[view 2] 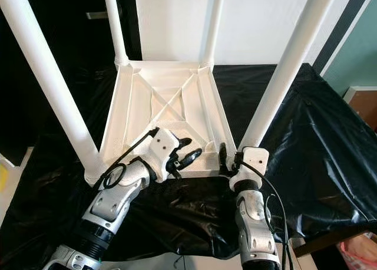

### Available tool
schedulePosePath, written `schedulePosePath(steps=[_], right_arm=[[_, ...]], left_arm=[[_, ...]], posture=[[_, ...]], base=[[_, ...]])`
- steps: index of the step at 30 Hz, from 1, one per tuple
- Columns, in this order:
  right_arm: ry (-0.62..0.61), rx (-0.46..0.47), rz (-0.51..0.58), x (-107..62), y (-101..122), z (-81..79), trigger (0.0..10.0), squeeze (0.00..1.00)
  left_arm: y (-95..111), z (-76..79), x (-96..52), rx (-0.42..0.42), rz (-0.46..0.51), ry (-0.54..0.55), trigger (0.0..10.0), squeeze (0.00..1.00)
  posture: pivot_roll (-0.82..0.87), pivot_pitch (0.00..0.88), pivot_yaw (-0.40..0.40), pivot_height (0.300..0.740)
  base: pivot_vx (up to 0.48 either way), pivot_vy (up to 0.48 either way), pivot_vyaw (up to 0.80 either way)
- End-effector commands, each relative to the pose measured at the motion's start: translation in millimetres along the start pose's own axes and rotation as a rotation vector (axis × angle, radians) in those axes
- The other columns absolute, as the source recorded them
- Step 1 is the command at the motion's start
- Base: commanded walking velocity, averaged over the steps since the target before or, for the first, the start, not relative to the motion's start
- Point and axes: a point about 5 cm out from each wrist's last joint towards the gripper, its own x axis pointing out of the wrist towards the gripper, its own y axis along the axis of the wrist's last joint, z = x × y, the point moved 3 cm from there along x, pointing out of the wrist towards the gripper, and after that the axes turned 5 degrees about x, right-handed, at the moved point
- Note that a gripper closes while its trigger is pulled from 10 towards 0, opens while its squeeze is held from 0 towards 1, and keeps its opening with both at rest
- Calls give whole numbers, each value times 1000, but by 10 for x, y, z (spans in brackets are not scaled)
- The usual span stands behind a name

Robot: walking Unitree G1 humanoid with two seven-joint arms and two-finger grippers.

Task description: Building children table

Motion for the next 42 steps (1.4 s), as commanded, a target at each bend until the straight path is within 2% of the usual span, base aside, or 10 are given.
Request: schedulePosePath(steps=[1, 4, 6, 11, 16, 17, 21, 29, 31, 42], right_arm=[[25, -17, 9, -50, 10, 11, 10000, 1000], [40, -38, 9, -106, 6, 39, 10000, 1000], [57, -47, 13, -176, 8, 76, 10000, 0], [59, -64, 12, -264, -2, 133, 10000, 0], [34, -57, 4, -340, -21, 193, 10000, 0], [31, -54, 3, -339, -30, 177, 10000, 0], [37, -51, 6, -335, -41, 128, 10000, 0], [57, -62, 6, -357, -65, 93, 10000, 0], [58, -81, 2, -402, -83, 145, 10000, 0], [56, -93, 0, -421, -86, 175, 10000, 0]], left_arm=[[-8, -125, -22, -13, 0, 184, 10000, 0], [-5, -116, -45, -27, 11, 179, 10000, 0], [1, -114, -68, -34, 28, 184, 10000, 0], [-24, -151, -121, -44, 35, 218, 10000, 0], [-32, -218, -220, -43, 61, 309, 10000, 0], [-39, -194, -230, -9, 56, 317, 10000, 0], [-69, -144, -243, 21, 43, 320, 10000, 0], [-165, -138, -306, 30, 12, 354, 10000, 0], [-200, -142, -355, 32, 15, 384, 10000, 0], [-282, -7, -414, 66, 12, 316, 10000, 0]], posture=[[-24, 0, -76, 740], [-22, 3, -76, 740], [-22, 2, -74, 740], [-22, 0, -67, 740], [-21, 0, -61, 740], [-20, 0, -60, 740], [-16, 0, -57, 740], [-14, 0, -54, 740], [-16, 0, -53, 740], [-15, 0, -56, 740]], base=[[0, 0, 0], [0, 0, 0], [0, 0, 0], [0, 0, 0], [0, 0, 0], [0, 0, 0], [0, 0, 0], [0, 0, 0], [0, 0, 0], [0, 0, 0]])
